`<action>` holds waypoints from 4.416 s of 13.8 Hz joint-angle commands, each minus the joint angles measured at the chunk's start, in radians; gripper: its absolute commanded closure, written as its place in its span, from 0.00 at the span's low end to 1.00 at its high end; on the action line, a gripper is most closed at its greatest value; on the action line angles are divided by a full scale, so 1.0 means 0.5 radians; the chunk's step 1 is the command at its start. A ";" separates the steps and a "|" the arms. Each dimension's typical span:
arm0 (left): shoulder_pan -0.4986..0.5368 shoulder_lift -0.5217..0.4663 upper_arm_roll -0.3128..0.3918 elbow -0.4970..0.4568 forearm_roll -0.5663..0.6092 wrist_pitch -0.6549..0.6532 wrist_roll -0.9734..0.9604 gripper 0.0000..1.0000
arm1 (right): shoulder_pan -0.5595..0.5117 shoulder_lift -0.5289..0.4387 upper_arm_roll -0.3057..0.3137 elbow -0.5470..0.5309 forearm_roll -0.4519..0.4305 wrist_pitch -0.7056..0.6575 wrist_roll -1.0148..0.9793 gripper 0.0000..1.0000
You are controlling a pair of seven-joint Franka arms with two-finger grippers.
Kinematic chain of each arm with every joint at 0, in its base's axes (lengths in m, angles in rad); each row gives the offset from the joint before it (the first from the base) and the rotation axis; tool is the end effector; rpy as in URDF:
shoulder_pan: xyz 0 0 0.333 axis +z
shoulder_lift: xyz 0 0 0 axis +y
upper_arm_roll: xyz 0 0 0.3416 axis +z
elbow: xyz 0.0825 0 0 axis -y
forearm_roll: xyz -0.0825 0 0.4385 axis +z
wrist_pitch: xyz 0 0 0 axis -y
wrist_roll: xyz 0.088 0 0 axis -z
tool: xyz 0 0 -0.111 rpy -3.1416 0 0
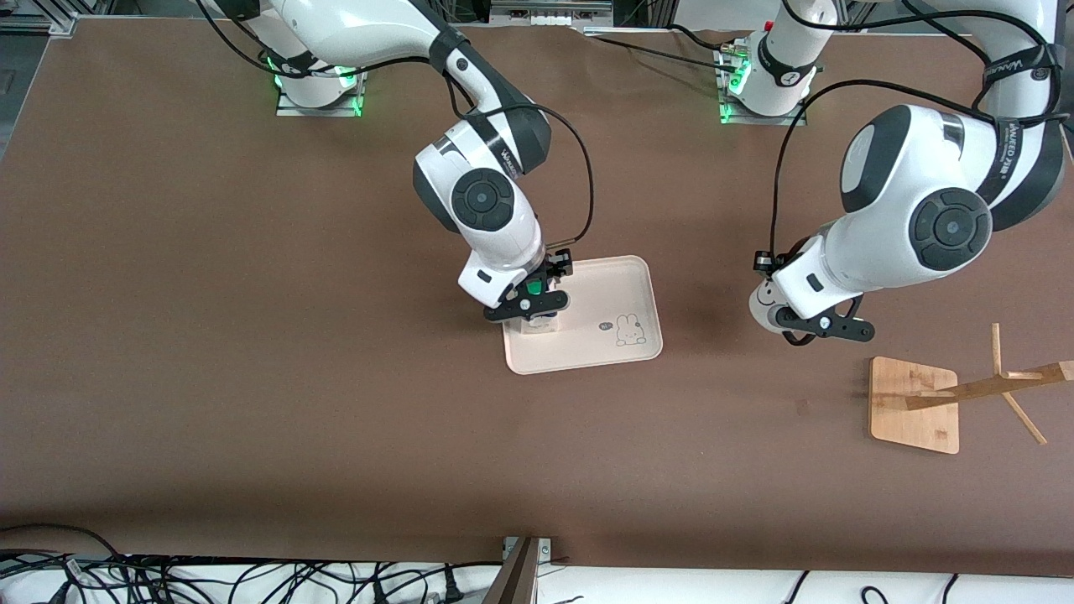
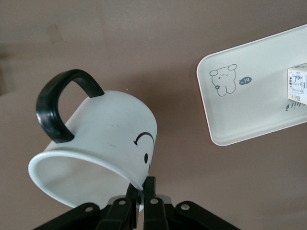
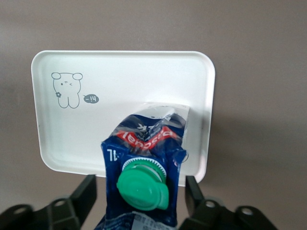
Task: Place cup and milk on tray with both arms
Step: 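Lower the carton onto the tray while the left gripper carries the mug over, then open the right gripper and withdraw while the left gripper lowers the mug, then release the mug on the tray with the left gripper and lift away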
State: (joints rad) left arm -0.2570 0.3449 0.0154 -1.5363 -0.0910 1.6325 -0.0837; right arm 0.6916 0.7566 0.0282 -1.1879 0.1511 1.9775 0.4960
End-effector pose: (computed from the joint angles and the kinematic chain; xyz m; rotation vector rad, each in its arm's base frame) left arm 0.6712 -0.1765 0.4424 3.0651 -0.2167 -0.4000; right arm 0.6177 0.5465 0.3345 -2.9813 -0.2363 0.0952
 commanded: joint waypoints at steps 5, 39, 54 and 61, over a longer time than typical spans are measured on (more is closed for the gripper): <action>-0.289 0.147 0.015 0.118 -0.039 -0.053 -0.396 1.00 | 0.037 -0.184 -0.197 0.035 0.191 -0.040 0.112 0.00; -0.630 1.031 0.015 0.686 -0.259 0.088 -0.873 1.00 | -1.003 -1.022 -0.302 -0.262 -0.428 -0.994 -1.072 0.00; -0.367 0.787 0.021 0.695 -0.340 0.061 -0.860 0.00 | -1.309 -1.148 -0.256 -0.419 -0.330 -1.031 -1.262 0.00; -0.100 0.268 0.043 0.658 -0.202 -0.346 -0.784 0.00 | -1.420 -1.157 -0.105 -0.422 -0.333 -1.040 -1.262 0.00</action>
State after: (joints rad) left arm -0.3360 0.5626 0.0401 -1.1700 -0.2282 1.5229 -0.5097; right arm 0.0082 0.2063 -0.0496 -1.3759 -0.0314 1.4642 -0.1252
